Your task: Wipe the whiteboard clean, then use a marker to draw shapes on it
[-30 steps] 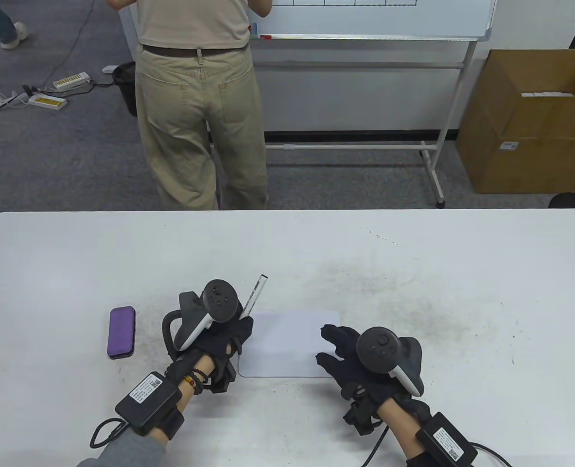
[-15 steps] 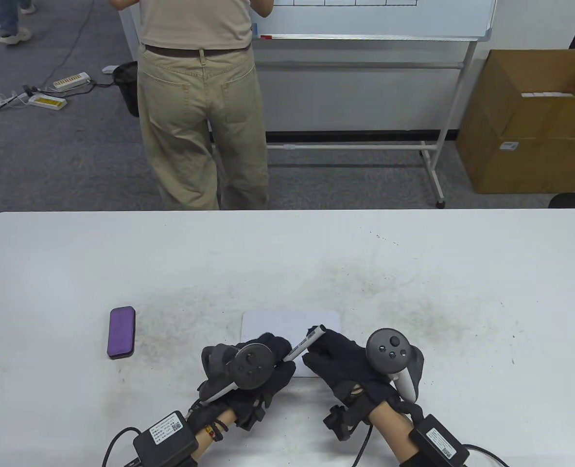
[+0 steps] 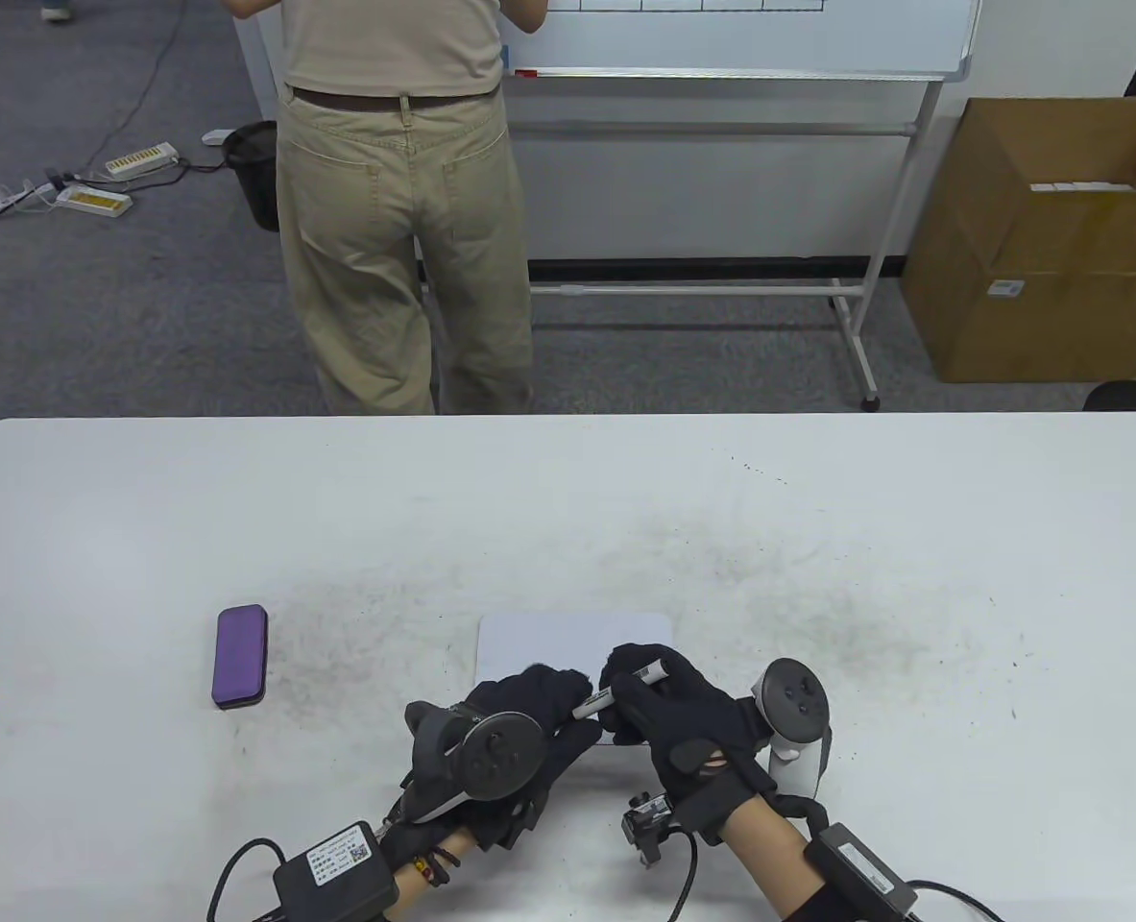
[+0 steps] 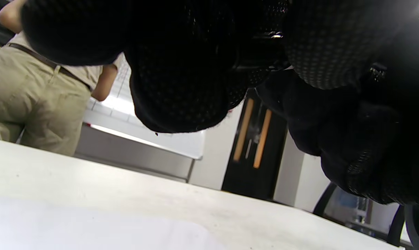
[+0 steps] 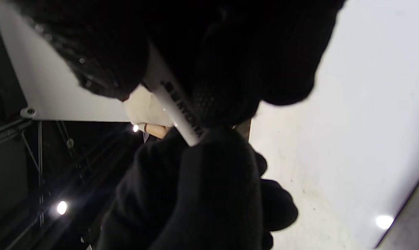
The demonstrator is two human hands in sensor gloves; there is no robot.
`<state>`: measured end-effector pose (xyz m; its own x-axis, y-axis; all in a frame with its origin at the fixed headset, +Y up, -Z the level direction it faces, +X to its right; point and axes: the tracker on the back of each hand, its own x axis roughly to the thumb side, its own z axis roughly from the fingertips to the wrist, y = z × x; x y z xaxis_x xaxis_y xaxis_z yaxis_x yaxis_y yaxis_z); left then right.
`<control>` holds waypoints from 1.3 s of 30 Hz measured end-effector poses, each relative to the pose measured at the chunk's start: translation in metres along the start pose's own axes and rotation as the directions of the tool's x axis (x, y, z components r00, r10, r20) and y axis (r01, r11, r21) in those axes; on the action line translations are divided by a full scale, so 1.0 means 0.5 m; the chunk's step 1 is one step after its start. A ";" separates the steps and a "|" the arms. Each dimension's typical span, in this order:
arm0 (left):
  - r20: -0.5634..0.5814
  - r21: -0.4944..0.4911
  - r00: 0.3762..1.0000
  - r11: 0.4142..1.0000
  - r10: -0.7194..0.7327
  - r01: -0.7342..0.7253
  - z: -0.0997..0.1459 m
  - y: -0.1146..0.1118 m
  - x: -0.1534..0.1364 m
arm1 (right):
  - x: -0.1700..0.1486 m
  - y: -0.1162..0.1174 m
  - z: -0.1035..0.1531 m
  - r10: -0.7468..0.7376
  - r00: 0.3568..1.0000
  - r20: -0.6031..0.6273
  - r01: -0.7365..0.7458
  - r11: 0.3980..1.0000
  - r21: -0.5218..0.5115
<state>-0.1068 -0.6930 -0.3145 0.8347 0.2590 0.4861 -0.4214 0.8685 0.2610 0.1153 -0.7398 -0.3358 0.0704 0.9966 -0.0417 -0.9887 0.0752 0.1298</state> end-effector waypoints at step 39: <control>-0.194 -0.221 0.859 0.832 0.474 -0.509 -0.040 -0.013 -0.084 | 0.015 -0.069 -0.020 -0.213 0.977 0.026 0.215 0.972 -0.090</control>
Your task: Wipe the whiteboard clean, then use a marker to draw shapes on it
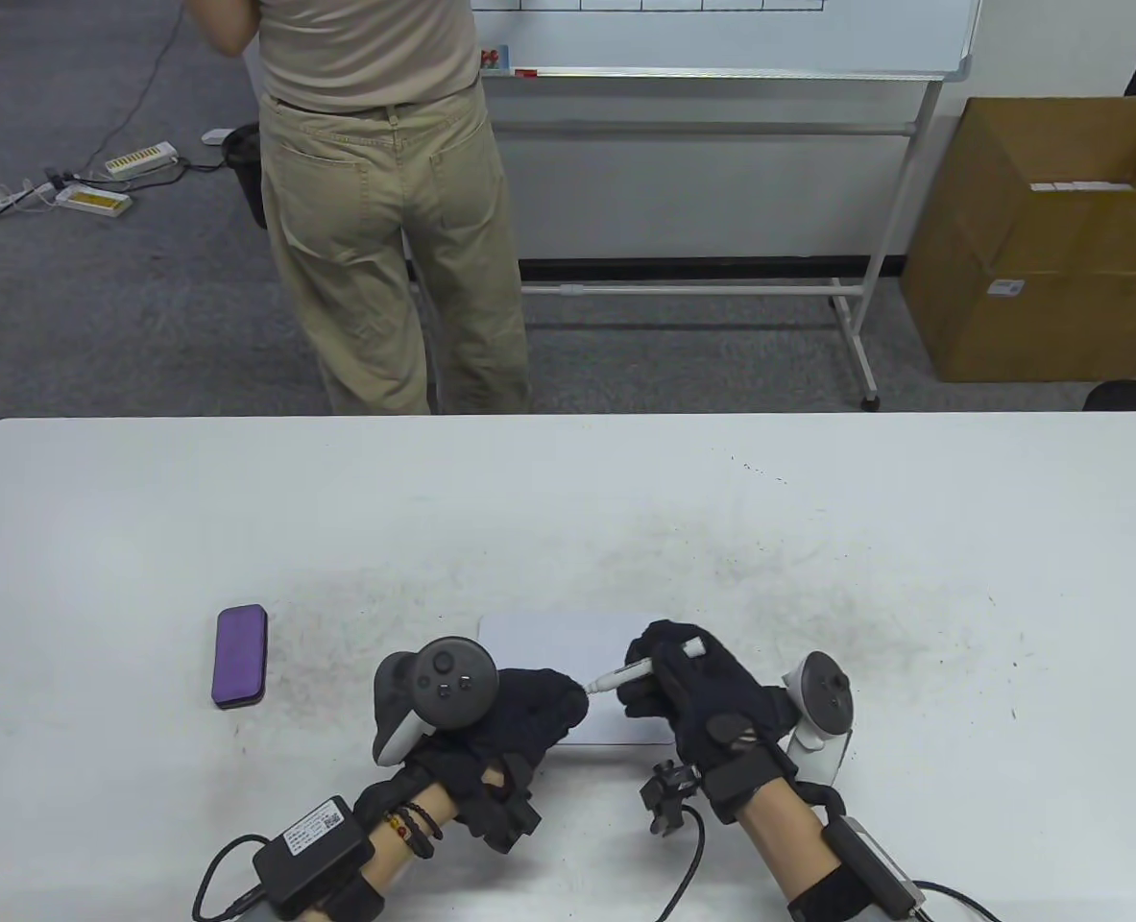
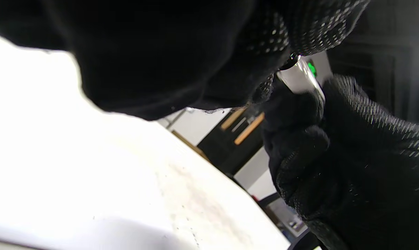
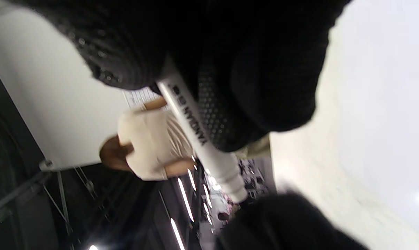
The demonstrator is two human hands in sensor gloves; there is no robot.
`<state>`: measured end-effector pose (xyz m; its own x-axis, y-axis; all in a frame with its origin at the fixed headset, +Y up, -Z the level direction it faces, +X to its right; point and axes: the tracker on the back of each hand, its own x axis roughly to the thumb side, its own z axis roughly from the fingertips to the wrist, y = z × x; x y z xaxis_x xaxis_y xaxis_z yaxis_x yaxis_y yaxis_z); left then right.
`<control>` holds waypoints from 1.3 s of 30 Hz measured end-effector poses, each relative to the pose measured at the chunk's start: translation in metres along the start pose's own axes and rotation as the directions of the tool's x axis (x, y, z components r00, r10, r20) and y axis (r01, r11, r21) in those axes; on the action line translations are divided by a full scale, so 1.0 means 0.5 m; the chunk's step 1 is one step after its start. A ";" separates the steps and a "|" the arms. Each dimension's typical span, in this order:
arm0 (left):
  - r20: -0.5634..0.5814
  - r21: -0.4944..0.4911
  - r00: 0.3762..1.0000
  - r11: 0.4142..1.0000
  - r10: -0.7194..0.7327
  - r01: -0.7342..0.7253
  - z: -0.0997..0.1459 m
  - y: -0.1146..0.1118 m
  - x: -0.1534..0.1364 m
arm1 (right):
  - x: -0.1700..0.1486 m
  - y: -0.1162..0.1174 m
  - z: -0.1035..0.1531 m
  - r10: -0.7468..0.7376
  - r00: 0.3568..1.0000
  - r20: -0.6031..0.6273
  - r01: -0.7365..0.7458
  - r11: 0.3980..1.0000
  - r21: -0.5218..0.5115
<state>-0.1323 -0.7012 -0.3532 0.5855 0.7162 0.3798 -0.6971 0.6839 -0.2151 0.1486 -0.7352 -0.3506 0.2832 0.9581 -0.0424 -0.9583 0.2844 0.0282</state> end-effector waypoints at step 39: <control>-0.664 -0.220 0.413 0.691 -0.623 0.688 0.022 0.168 -0.292 | -0.009 -0.005 -0.002 0.338 0.938 0.078 -0.343 0.938 0.048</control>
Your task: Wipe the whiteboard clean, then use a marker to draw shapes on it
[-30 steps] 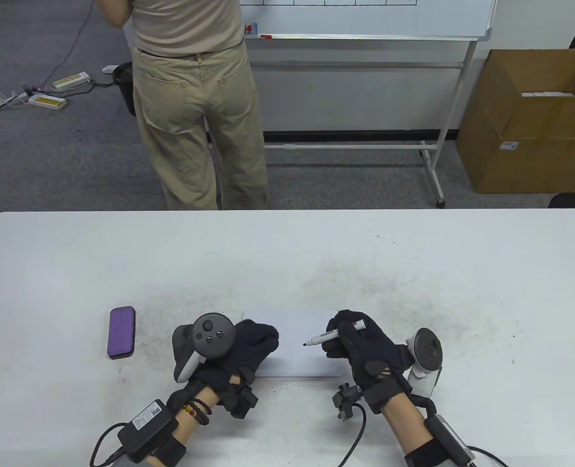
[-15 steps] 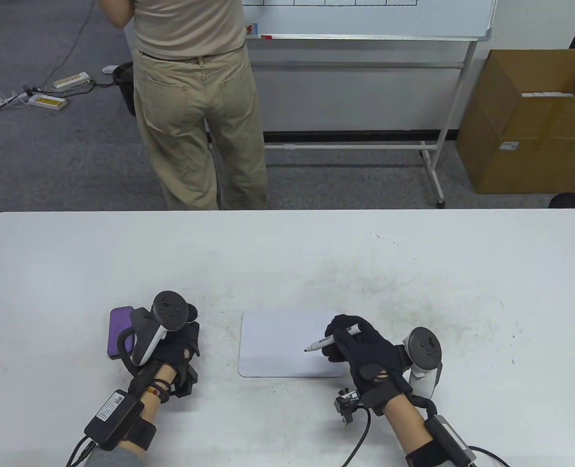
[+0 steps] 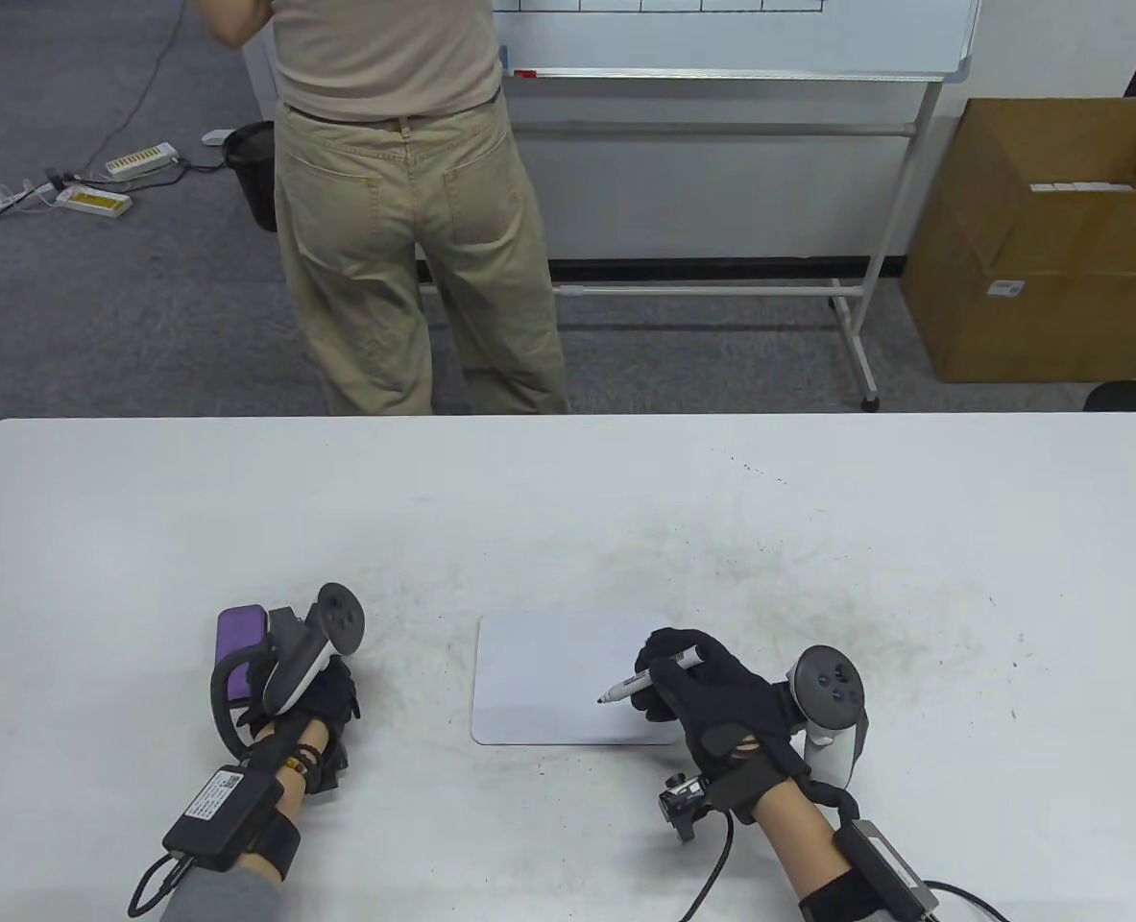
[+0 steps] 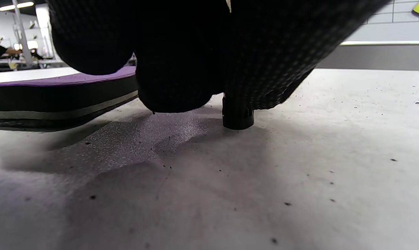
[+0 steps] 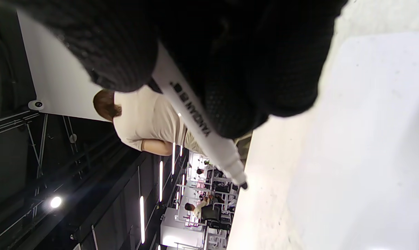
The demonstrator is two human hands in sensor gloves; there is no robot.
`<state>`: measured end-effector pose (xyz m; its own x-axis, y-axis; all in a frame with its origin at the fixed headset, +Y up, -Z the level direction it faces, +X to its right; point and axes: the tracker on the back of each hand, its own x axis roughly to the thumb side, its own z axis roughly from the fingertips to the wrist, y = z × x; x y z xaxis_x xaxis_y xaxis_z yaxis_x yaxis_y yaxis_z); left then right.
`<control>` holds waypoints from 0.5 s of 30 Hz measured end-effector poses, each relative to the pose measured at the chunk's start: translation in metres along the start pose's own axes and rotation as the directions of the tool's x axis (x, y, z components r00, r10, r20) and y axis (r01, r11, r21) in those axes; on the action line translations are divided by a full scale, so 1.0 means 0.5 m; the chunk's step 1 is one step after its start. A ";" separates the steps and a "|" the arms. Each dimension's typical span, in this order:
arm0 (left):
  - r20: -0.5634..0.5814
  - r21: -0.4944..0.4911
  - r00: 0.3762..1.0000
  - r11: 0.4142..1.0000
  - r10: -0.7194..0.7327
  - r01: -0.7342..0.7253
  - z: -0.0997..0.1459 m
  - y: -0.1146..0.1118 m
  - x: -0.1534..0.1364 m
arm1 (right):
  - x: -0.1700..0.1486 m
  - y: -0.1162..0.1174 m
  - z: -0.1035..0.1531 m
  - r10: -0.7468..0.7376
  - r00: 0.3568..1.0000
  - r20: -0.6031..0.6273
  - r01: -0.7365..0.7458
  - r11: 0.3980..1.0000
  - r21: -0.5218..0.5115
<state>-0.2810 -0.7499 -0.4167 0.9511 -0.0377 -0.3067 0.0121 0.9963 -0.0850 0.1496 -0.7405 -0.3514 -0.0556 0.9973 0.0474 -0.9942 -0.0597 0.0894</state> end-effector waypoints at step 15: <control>0.024 -0.051 1.000 0.999 -0.014 0.016 0.009 0.024 0.007 | 0.008 -0.009 0.000 -0.015 1.000 0.019 0.015 0.999 -0.028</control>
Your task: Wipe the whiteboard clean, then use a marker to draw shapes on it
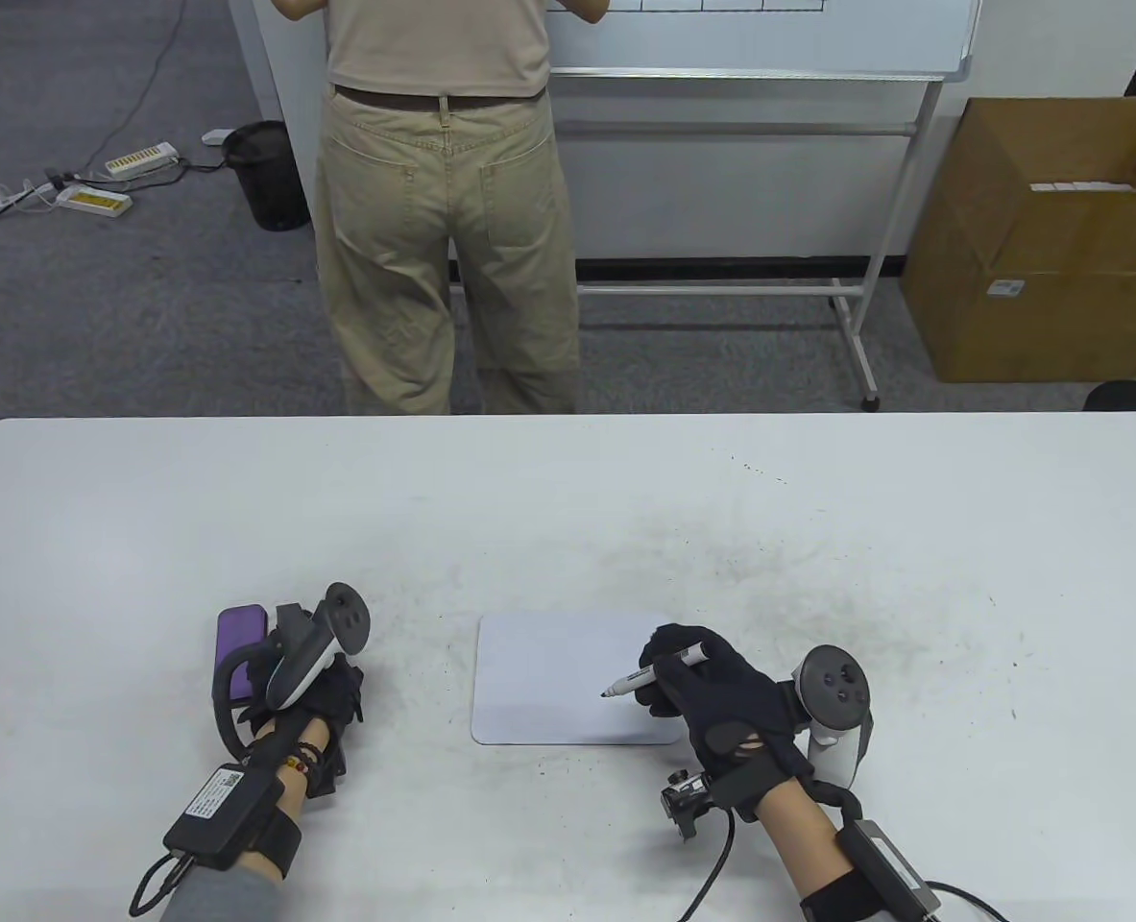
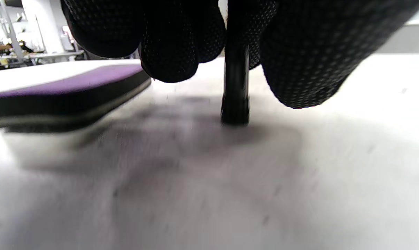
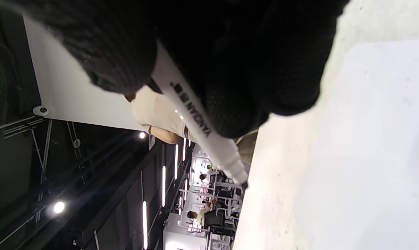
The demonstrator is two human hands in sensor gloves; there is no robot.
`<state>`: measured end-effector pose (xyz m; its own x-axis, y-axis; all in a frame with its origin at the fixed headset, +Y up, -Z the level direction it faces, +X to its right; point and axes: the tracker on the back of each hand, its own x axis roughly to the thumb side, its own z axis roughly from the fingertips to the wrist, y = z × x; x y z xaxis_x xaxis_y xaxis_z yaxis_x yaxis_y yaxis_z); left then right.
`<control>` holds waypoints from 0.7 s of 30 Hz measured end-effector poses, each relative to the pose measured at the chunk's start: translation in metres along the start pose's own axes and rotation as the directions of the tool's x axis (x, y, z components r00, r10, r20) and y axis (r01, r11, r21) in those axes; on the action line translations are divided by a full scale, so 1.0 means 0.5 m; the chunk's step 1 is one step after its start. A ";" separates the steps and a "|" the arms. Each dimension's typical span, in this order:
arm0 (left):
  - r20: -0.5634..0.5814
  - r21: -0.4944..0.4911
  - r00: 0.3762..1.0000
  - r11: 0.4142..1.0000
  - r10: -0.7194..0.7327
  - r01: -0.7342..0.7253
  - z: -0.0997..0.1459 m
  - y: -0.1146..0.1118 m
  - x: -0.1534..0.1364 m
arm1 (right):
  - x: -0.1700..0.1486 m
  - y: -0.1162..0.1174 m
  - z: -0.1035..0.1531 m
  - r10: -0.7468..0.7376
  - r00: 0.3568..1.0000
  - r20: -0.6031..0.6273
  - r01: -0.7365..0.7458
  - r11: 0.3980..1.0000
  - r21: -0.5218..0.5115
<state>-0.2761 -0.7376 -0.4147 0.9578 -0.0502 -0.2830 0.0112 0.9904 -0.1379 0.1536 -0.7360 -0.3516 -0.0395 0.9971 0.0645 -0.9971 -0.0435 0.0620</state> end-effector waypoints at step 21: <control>0.522 0.030 0.844 0.986 0.125 -0.165 0.157 0.017 0.109 | 0.070 0.124 -0.044 0.327 0.939 0.107 -0.331 0.943 0.020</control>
<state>-0.2011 -0.7217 -0.3567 0.9593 0.1491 0.2396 -0.1384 0.9885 -0.0611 0.0892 -0.7026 -0.3672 -0.3562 0.9154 0.1876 -0.9264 -0.3722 0.0571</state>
